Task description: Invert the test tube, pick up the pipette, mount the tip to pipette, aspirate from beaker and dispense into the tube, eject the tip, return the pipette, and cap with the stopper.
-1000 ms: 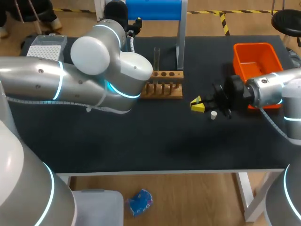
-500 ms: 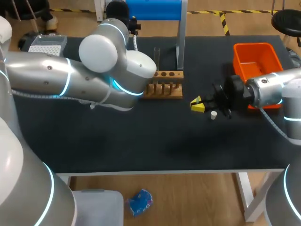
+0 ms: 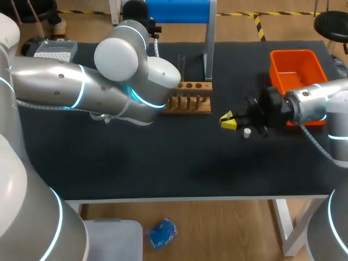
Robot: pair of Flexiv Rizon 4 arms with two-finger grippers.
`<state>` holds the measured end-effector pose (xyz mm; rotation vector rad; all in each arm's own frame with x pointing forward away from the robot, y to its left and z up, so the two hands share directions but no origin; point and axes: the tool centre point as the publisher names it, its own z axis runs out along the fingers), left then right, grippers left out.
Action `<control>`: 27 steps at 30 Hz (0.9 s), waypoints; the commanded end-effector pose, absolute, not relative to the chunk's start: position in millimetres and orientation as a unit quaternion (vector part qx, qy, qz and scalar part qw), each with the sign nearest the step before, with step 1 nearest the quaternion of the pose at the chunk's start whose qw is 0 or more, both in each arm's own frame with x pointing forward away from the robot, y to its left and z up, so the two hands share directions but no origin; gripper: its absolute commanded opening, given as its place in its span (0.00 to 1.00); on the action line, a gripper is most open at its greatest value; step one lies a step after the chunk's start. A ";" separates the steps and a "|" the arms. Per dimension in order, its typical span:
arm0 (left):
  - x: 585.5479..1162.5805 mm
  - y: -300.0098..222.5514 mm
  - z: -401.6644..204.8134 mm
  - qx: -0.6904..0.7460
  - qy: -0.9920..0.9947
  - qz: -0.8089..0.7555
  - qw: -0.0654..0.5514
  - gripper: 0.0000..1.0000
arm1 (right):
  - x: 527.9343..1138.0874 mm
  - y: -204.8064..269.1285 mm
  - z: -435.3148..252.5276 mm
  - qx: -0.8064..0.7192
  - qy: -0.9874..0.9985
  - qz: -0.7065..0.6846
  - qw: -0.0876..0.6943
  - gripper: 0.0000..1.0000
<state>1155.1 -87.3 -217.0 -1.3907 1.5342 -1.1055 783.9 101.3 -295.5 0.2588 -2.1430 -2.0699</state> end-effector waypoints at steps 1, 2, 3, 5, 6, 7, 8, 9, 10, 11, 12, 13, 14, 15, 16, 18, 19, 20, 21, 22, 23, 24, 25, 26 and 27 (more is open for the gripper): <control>1161.9 -87.0 -220.6 -0.546 0.600 -0.437 0.389 0.49 | 783.7 100.2 -294.9 0.087 -0.715 -0.690 0.076 0.00; 1162.8 -86.3 -220.2 -0.545 0.600 -0.437 0.390 0.49 | 783.7 100.2 -294.9 0.087 -0.715 -0.690 0.076 0.00; 1163.5 -85.9 -219.9 -0.545 0.600 -0.437 0.391 0.48 | 783.7 100.2 -294.9 0.087 -0.715 -0.690 0.076 0.00; 1165.2 -85.1 -219.3 -0.544 0.600 -0.437 0.391 0.48 | 783.7 100.2 -294.9 0.087 -0.715 -0.690 0.076 0.00; 1166.2 -84.6 -219.3 -0.544 0.600 -0.438 0.391 0.48 | 783.7 100.2 -294.9 0.087 -0.715 -0.690 0.076 0.00; 1167.4 -84.2 -219.4 -0.543 0.600 -0.438 0.391 0.47 | 783.7 100.2 -294.9 0.087 -0.715 -0.690 0.076 0.00; 1168.5 -83.8 -219.5 -0.543 0.600 -0.438 0.391 0.47 | 783.7 100.2 -294.9 0.087 -0.715 -0.690 0.076 0.00; 1169.4 -83.5 -219.3 -0.543 0.600 -0.438 0.392 0.47 | 783.7 100.2 -294.9 0.087 -0.715 -0.690 0.076 0.00; 1170.2 -83.4 -218.9 -0.542 0.600 -0.438 0.392 0.47 | 783.7 100.2 -294.9 0.087 -0.715 -0.690 0.076 0.00; 1171.2 -83.2 -218.5 -0.541 0.600 -0.437 0.394 0.47 | 783.7 100.2 -294.9 0.087 -0.715 -0.690 0.076 0.00; 1172.3 -83.0 -218.4 -0.541 0.600 -0.436 0.395 0.47 | 783.7 100.2 -294.9 0.087 -0.715 -0.690 0.076 0.00; 1173.1 -82.8 -218.5 -0.541 0.600 -0.436 0.395 0.46 | 783.7 100.2 -294.9 0.087 -0.715 -0.690 0.076 0.00; 1174.0 -82.6 -218.6 -0.541 0.600 -0.436 0.396 0.46 | 783.7 100.2 -294.9 0.087 -0.715 -0.690 0.076 0.00; 1174.8 -82.5 -218.7 -0.541 0.600 -0.436 0.396 0.45 | 783.7 100.2 -294.9 0.087 -0.715 -0.690 0.076 0.00; 1175.5 -82.4 -218.9 -0.542 0.600 -0.435 0.396 0.45 | 783.7 100.2 -294.9 0.087 -0.715 -0.690 0.076 0.00; 1177.1 -82.3 -219.4 -0.542 0.600 -0.435 0.396 0.45 | 783.7 100.2 -294.9 0.087 -0.715 -0.690 0.076 0.00; 1177.8 -82.4 -219.5 -0.542 0.600 -0.435 0.396 0.46 | 783.7 100.2 -294.9 0.087 -0.715 -0.690 0.076 0.00; 1178.7 -82.5 -219.5 -0.542 0.600 -0.434 0.396 0.46 | 783.7 100.2 -294.9 0.087 -0.715 -0.690 0.076 0.00; 1179.4 -82.6 -219.5 -0.542 0.600 -0.434 0.396 0.46 | 783.7 100.2 -294.9 0.087 -0.715 -0.690 0.076 0.00; 1180.2 -82.6 -219.4 -0.543 0.600 -0.434 0.397 0.46 | 783.7 100.2 -294.9 0.087 -0.715 -0.690 0.076 0.00; 1181.2 -82.4 -219.4 -0.543 0.599 -0.434 0.397 0.46 | 783.7 100.2 -294.9 0.087 -0.715 -0.690 0.076 0.00; 1182.1 -82.3 -219.6 -0.543 0.599 -0.434 0.398 0.46 | 783.7 100.2 -294.9 0.087 -0.715 -0.690 0.076 0.00; 1182.8 -82.1 -219.7 -0.544 0.598 -0.434 0.398 0.46 | 783.7 100.2 -294.9 0.087 -0.715 -0.690 0.076 0.00; 1183.4 -82.0 -219.9 -0.544 0.598 -0.434 0.398 0.45 | 783.7 100.2 -294.9 0.087 -0.715 -0.690 0.076 0.00; 1183.9 -82.0 -220.1 -0.545 0.597 -0.433 0.398 0.45 | 783.7 100.2 -294.9 0.087 -0.715 -0.690 0.076 0.00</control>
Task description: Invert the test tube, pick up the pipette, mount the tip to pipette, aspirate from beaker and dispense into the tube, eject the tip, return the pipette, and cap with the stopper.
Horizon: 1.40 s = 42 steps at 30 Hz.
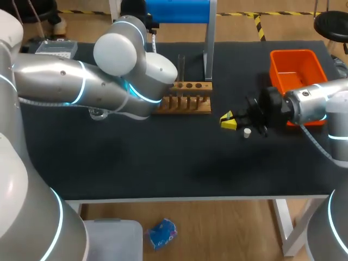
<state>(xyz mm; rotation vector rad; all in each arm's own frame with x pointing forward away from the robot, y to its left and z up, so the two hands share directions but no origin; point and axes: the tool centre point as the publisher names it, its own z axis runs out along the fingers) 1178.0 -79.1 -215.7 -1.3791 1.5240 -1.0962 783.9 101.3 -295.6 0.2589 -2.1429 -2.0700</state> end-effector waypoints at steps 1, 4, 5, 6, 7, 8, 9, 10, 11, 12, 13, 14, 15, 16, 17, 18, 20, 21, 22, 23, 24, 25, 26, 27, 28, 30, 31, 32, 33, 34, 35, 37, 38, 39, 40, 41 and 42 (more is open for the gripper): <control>1184.3 -81.9 -220.3 -0.545 0.597 -0.433 0.399 0.45 | 783.7 100.2 -294.9 0.087 -0.715 -0.690 0.076 0.00; 1185.5 -81.9 -220.9 -0.546 0.596 -0.433 0.399 0.42 | 783.7 100.2 -294.9 0.087 -0.715 -0.690 0.076 0.00; 1185.8 -82.0 -221.1 -0.547 0.596 -0.432 0.399 0.41 | 783.7 100.2 -294.9 0.087 -0.715 -0.690 0.076 0.00; 1186.1 -82.0 -221.3 -0.547 0.596 -0.432 0.399 0.40 | 783.7 100.2 -294.9 0.087 -0.715 -0.690 0.076 0.00; 1186.4 -82.1 -221.6 -0.547 0.596 -0.431 0.399 0.40 | 783.7 100.2 -294.9 0.087 -0.715 -0.690 0.076 0.00; 1186.5 -82.1 -221.7 -0.547 0.597 -0.431 0.400 0.38 | 783.7 100.2 -294.9 0.087 -0.715 -0.690 0.076 0.00; 1186.7 -82.1 -221.8 -0.547 0.597 -0.431 0.400 0.37 | 783.7 100.2 -294.9 0.087 -0.715 -0.690 0.076 0.00; 1186.9 -82.1 -221.9 -0.547 0.597 -0.430 0.400 0.35 | 783.7 100.2 -294.9 0.087 -0.715 -0.690 0.076 0.00; 1187.0 -82.1 -222.0 -0.547 0.596 -0.430 0.400 0.32 | 783.7 100.2 -294.9 0.087 -0.715 -0.690 0.076 0.00; 1187.1 -82.0 -222.0 -0.548 0.596 -0.430 0.400 0.29 | 783.7 100.2 -294.9 0.087 -0.715 -0.690 0.076 0.00; 1187.2 -82.0 -222.0 -0.548 0.596 -0.430 0.400 0.24 | 783.7 100.2 -294.9 0.087 -0.715 -0.690 0.076 0.00; 1187.2 -81.9 -222.0 -0.548 0.596 -0.430 0.400 0.20 | 783.7 100.2 -294.9 0.087 -0.715 -0.690 0.076 0.00; 1187.2 -81.9 -221.8 -0.548 0.595 -0.431 0.400 0.17 | 783.7 100.2 -294.9 0.087 -0.715 -0.690 0.076 0.00; 1187.1 -81.8 -221.6 -0.548 0.595 -0.431 0.401 0.11 | 783.7 100.2 -294.9 0.087 -0.715 -0.690 0.076 0.00; 1186.8 -81.6 -221.3 -0.548 0.595 -0.431 0.401 0.00 | 783.7 100.2 -294.9 0.087 -0.715 -0.690 0.076 0.00; 1186.4 -81.4 -220.9 -0.548 0.594 -0.431 0.401 0.00 | 783.7 100.2 -294.9 0.087 -0.715 -0.690 0.076 0.00; 1185.1 -80.9 -219.3 -0.549 0.593 -0.431 0.402 0.00 | 783.7 100.2 -294.9 0.087 -0.715 -0.690 0.076 0.00; 1184.3 -80.7 -217.9 -0.549 0.593 -0.431 0.402 0.00 | 783.7 100.2 -294.9 0.087 -0.715 -0.690 0.076 0.00; 1183.8 -80.4 -216.1 -0.549 0.592 -0.431 0.403 0.00 | 783.7 100.2 -294.9 0.087 -0.715 -0.690 0.076 0.00; 1183.3 -80.1 -214.0 -0.549 0.591 -0.431 0.403 0.00 | 783.7 100.2 -294.9 0.087 -0.715 -0.690 0.076 0.00; 1183.1 -79.5 -211.7 -0.549 0.590 -0.432 0.404 0.00 | 783.7 100.2 -294.9 0.087 -0.715 -0.690 0.076 0.00; 1183.1 -79.0 -209.1 -0.548 0.589 -0.432 0.407 0.00 | 783.7 100.2 -294.9 0.087 -0.715 -0.690 0.076 0.00; 1183.2 -78.3 -206.1 -0.548 0.588 -0.432 0.409 0.00 | 783.7 100.2 -294.9 0.087 -0.715 -0.690 0.076 0.00; 1183.3 -78.1 -203.0 -0.546 0.588 -0.433 0.411 0.00 | 783.7 100.2 -294.9 0.087 -0.715 -0.690 0.076 0.00; 1183.5 -77.8 -199.9 -0.545 0.586 -0.433 0.415 0.00 | 783.7 100.2 -294.9 0.087 -0.715 -0.690 0.076 0.00; 1184.0 -77.4 -193.6 -0.543 0.583 -0.435 0.420 0.00 | 783.7 100.2 -294.9 0.087 -0.715 -0.690 0.076 0.00; 1184.4 -77.5 -190.6 -0.541 0.583 -0.435 0.422 0.00 | 783.7 100.2 -294.9 0.087 -0.715 -0.690 0.076 0.00; 1184.9 -77.6 -187.1 -0.540 0.582 -0.436 0.424 0.00 | 783.7 100.2 -294.9 0.087 -0.715 -0.690 0.076 0.00; 1185.2 -78.0 -183.3 -0.538 0.581 -0.437 0.426 0.00 | 783.7 100.2 -294.9 0.087 -0.715 -0.690 0.076 0.00; 1185.4 -78.3 -179.4 -0.535 0.580 -0.439 0.429 0.00 | 783.7 100.2 -294.9 0.087 -0.715 -0.690 0.076 0.00; 1185.6 -78.4 -175.2 -0.533 0.579 -0.440 0.433 0.00 | 783.7 100.2 -294.9 0.087 -0.715 -0.690 0.076 0.00; 1185.9 -78.4 -166.9 -0.528 0.577 -0.442 0.439 0.00 | 783.7 100.2 -294.9 0.087 -0.715 -0.690 0.076 0.00; 1186.0 -78.4 -162.7 -0.526 0.576 -0.443 0.442 0.00 | 783.7 100.2 -294.9 0.087 -0.715 -0.690 0.076 0.00; 1185.7 -78.4 -158.6 -0.524 0.575 -0.444 0.444 0.00 | 783.7 100.2 -294.9 0.087 -0.715 -0.690 0.076 0.00; 1185.2 -78.5 -155.2 -0.521 0.574 -0.445 0.448 0.00 | 783.7 100.2 -294.9 0.087 -0.715 -0.690 0.076 0.00; 1184.2 -78.8 -151.9 -0.520 0.574 -0.445 0.450 0.00 | 783.7 100.2 -294.9 0.087 -0.715 -0.690 0.076 0.00; 1182.9 -79.2 -148.8 -0.518 0.573 -0.446 0.452 0.00 | 783.7 100.2 -294.9 0.087 -0.715 -0.690 0.076 0.00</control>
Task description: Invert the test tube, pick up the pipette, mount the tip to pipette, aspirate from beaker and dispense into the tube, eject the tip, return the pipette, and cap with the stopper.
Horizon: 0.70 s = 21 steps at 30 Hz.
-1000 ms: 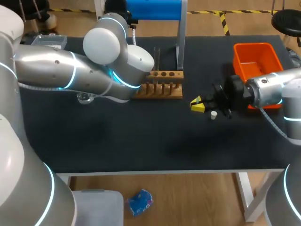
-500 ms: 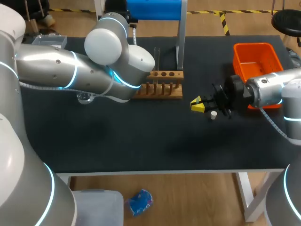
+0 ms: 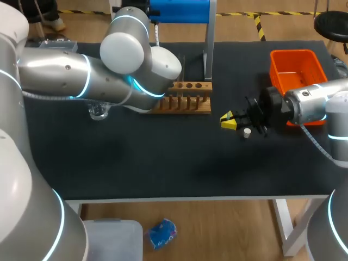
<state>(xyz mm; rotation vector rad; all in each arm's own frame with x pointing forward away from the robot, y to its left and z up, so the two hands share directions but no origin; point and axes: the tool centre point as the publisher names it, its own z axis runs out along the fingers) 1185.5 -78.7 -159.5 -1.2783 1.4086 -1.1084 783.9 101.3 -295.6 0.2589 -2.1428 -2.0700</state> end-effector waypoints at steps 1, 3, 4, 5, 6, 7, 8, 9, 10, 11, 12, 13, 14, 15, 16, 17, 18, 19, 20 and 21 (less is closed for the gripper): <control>1181.2 -79.6 -146.5 -0.517 0.573 -0.447 0.453 0.00 | 783.7 100.2 -294.9 0.087 -0.715 -0.690 0.076 0.00; 1176.5 -80.4 -142.6 -0.514 0.573 -0.448 0.455 0.00 | 783.7 100.2 -294.9 0.087 -0.715 -0.690 0.076 0.00; 1173.9 -80.7 -141.2 -0.512 0.573 -0.448 0.456 0.00 | 783.7 100.2 -294.9 0.087 -0.715 -0.690 0.076 0.00; 1170.6 -81.2 -140.3 -0.511 0.574 -0.449 0.457 0.00 | 783.7 100.2 -294.9 0.087 -0.715 -0.690 0.076 0.00; 1166.8 -81.7 -139.3 -0.507 0.576 -0.452 0.455 0.00 | 783.7 100.2 -294.9 0.087 -0.715 -0.690 0.076 0.00; 1162.9 -82.5 -138.6 -0.503 0.579 -0.454 0.453 0.00 | 783.7 100.2 -294.9 0.087 -0.715 -0.690 0.076 0.00; 1158.5 -83.1 -138.2 -0.502 0.580 -0.454 0.453 0.00 | 783.7 100.2 -294.9 0.087 -0.715 -0.690 0.076 0.00; 1154.1 -83.2 -137.8 -0.501 0.582 -0.454 0.452 0.00 | 783.7 100.2 -294.9 0.087 -0.715 -0.690 0.076 0.00; 1149.7 -83.2 -137.3 -0.498 0.585 -0.458 0.448 0.00 | 783.7 100.2 -294.9 0.087 -0.715 -0.690 0.076 0.00; 1144.9 -83.6 -136.5 -0.492 0.589 -0.462 0.444 0.00 | 783.7 100.2 -294.9 0.087 -0.715 -0.690 0.076 0.00; 1139.5 -84.3 -135.5 -0.484 0.595 -0.465 0.442 0.00 | 783.7 100.2 -294.9 0.087 -0.715 -0.690 0.076 0.00; 1134.6 -84.7 -134.6 -0.479 0.600 -0.465 0.441 0.00 | 783.7 100.2 -294.9 0.087 -0.715 -0.690 0.076 0.00; 1129.3 -84.7 -133.4 -0.474 0.604 -0.464 0.441 0.00 | 783.7 100.2 -294.9 0.087 -0.715 -0.690 0.076 0.00; 1124.1 -84.2 -131.9 -0.472 0.605 -0.464 0.442 0.00 | 783.7 100.2 -294.9 0.087 -0.715 -0.690 0.076 0.00; 1118.7 -83.3 -129.8 -0.469 0.606 -0.472 0.435 0.00 | 783.7 100.2 -294.9 0.087 -0.715 -0.690 0.076 0.00; 1110.6 -82.4 -125.8 -0.466 0.607 -0.491 0.418 0.00 | 783.7 100.2 -294.9 0.087 -0.715 -0.690 0.076 0.00; 1104.4 -82.6 -123.2 -0.456 0.612 -0.493 0.418 0.00 | 783.7 100.2 -294.9 0.087 -0.715 -0.690 0.076 0.00; 1097.9 -83.1 -121.0 -0.449 0.616 -0.495 0.417 0.00 | 783.7 100.2 -294.9 0.087 -0.715 -0.690 0.076 0.00; 1092.2 -83.3 -119.0 -0.443 0.620 -0.503 0.409 0.00 | 783.7 100.2 -294.9 0.087 -0.715 -0.690 0.076 0.00; 1085.6 -83.4 -116.5 -0.433 0.623 -0.511 0.405 0.00 | 783.7 100.2 -294.9 0.087 -0.715 -0.690 0.076 0.00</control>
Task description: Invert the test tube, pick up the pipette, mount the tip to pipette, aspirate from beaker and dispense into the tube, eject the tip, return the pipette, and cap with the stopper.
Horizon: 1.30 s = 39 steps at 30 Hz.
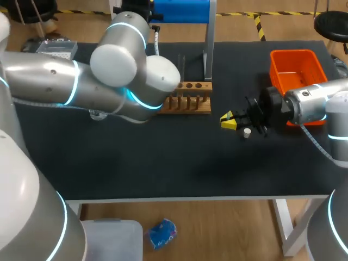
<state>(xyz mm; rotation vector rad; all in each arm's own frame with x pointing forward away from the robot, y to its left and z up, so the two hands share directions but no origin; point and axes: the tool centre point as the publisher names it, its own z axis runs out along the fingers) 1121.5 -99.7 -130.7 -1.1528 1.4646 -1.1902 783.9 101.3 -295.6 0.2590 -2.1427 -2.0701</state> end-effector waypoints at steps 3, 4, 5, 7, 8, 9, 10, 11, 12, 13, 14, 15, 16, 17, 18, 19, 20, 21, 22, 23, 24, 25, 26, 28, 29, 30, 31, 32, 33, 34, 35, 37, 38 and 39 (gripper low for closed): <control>1066.5 -83.4 -110.9 -0.397 0.635 -0.547 0.374 0.00 | 783.7 100.2 -294.9 0.087 -0.715 -0.690 0.076 0.00; 1058.7 -83.6 -110.6 -0.386 0.642 -0.555 0.362 0.00 | 783.7 100.2 -294.9 0.087 -0.715 -0.690 0.076 0.00; 1054.7 -83.7 -110.0 -0.374 0.646 -0.568 0.347 0.00 | 783.7 100.2 -294.9 0.087 -0.715 -0.690 0.076 0.00; 1040.9 -83.7 -107.4 -0.351 0.653 -0.583 0.332 0.00 | 783.7 100.2 -294.9 0.087 -0.715 -0.690 0.076 0.00; 1034.3 -83.6 -105.7 -0.340 0.654 -0.599 0.312 0.00 | 783.7 100.2 -294.9 0.087 -0.715 -0.690 0.076 0.00; 1028.9 -83.3 -104.4 -0.336 0.653 -0.603 0.312 0.00 | 783.7 100.2 -294.9 0.087 -0.715 -0.690 0.076 0.00; 1025.6 -83.3 -103.9 -0.333 0.654 -0.604 0.310 0.00 | 783.7 100.2 -294.9 0.087 -0.715 -0.690 0.076 0.00; 1017.2 -83.9 -101.9 -0.319 0.649 -0.628 0.288 0.00 | 783.7 100.2 -294.9 0.087 -0.715 -0.690 0.076 0.00; 1011.5 -84.4 -100.3 -0.314 0.646 -0.636 0.280 0.00 | 783.7 100.2 -294.9 0.087 -0.715 -0.690 0.076 0.00; 1006.9 -85.5 -99.4 -0.303 0.646 -0.648 0.267 0.00 | 783.7 100.2 -294.9 0.087 -0.715 -0.690 0.076 0.00; 1000.9 -87.1 -98.3 -0.290 0.645 -0.661 0.251 0.00 | 783.7 100.2 -294.9 0.087 -0.715 -0.690 0.076 0.00; 995.6 -89.1 -97.7 -0.281 0.646 -0.667 0.242 0.00 | 783.7 100.2 -294.9 0.087 -0.715 -0.690 0.076 0.00; 990.6 -91.5 -97.4 -0.269 0.648 -0.675 0.228 0.00 | 783.7 100.2 -294.9 0.087 -0.715 -0.690 0.076 0.00; 985.3 -94.0 -96.9 -0.259 0.649 -0.682 0.216 0.00 | 783.7 100.2 -294.9 0.087 -0.715 -0.690 0.076 0.00; 980.5 -96.6 -96.7 -0.248 0.653 -0.684 0.208 0.00 | 783.7 100.2 -294.9 0.087 -0.715 -0.690 0.076 0.00; 976.4 -98.9 -96.4 -0.238 0.657 -0.687 0.198 0.00 | 783.7 100.2 -294.9 0.087 -0.715 -0.690 0.076 0.00; 972.1 -101.6 -96.2 -0.228 0.663 -0.687 0.192 0.00 | 783.7 100.2 -294.9 0.087 -0.715 -0.690 0.076 0.00; 967.7 -104.6 -96.1 -0.215 0.669 -0.686 0.186 0.00 | 783.7 100.2 -294.9 0.087 -0.715 -0.690 0.076 0.00; 964.0 -107.6 -96.0 -0.206 0.675 -0.686 0.177 0.00 | 783.7 100.2 -294.9 0.087 -0.715 -0.690 0.076 0.00; 961.1 -110.2 -95.8 -0.201 0.680 -0.684 0.171 0.00 | 783.7 100.2 -294.9 0.087 -0.715 -0.690 0.076 0.00; 957.8 -112.9 -95.5 -0.191 0.686 -0.682 0.168 0.00 | 783.7 100.2 -294.9 0.087 -0.715 -0.690 0.076 0.00; 955.1 -115.4 -95.1 -0.189 0.691 -0.678 0.165 0.00 | 783.7 100.2 -294.9 0.087 -0.715 -0.690 0.076 0.00; 952.8 -117.7 -94.5 -0.185 0.695 -0.676 0.161 0.00 | 783.7 100.2 -294.9 0.087 -0.715 -0.690 0.076 0.00; 947.5 -121.4 -93.0 -0.179 0.697 -0.679 0.147 0.00 | 783.7 100.2 -294.9 0.087 -0.715 -0.690 0.076 0.00; 944.8 -123.8 -93.0 -0.176 0.702 -0.673 0.149 0.00 | 783.7 100.2 -294.9 0.087 -0.715 -0.690 0.076 0.00; 941.9 -126.7 -93.9 -0.172 0.707 -0.668 0.153 0.00 | 783.7 100.2 -294.9 0.087 -0.715 -0.690 0.076 0.00; 938.6 -128.8 -94.1 -0.170 0.707 -0.670 0.151 0.00 | 783.7 100.2 -294.9 0.087 -0.715 -0.690 0.076 0.00; 935.7 -130.2 -93.6 -0.169 0.703 -0.675 0.146 0.00 | 783.7 100.2 -294.9 0.087 -0.715 -0.690 0.076 0.00; 931.9 -132.0 -93.2 -0.168 0.703 -0.676 0.145 0.00 | 783.7 100.2 -294.9 0.087 -0.715 -0.690 0.076 0.00; 928.6 -134.3 -93.1 -0.166 0.701 -0.679 0.141 0.00 | 783.7 100.2 -294.9 0.087 -0.715 -0.690 0.076 0.00; 925.2 -137.2 -93.3 -0.166 0.701 -0.680 0.138 0.00 | 783.7 100.2 -294.9 0.087 -0.715 -0.690 0.076 0.00; 918.9 -145.1 -95.4 -0.168 0.710 -0.669 0.145 0.00 | 783.7 100.2 -294.9 0.087 -0.715 -0.690 0.076 0.00; 915.6 -148.3 -95.3 -0.173 0.706 -0.672 0.140 0.00 | 783.7 100.2 -294.9 0.087 -0.715 -0.690 0.076 0.00; 912.2 -151.2 -95.2 -0.174 0.709 -0.668 0.147 0.00 | 783.7 100.2 -294.9 0.087 -0.715 -0.690 0.076 0.00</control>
